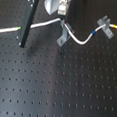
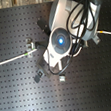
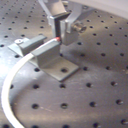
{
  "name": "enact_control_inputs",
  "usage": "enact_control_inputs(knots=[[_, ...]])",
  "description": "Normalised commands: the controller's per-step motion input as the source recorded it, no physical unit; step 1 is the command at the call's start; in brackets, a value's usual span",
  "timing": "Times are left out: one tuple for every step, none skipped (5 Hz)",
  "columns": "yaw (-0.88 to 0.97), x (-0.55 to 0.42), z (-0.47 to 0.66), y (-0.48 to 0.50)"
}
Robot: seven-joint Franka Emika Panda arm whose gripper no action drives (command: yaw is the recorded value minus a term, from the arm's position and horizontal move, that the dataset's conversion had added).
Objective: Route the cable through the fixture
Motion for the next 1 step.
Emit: enact_control_inputs(knots=[[0.00, -0.291, 0.30, -0.259]])
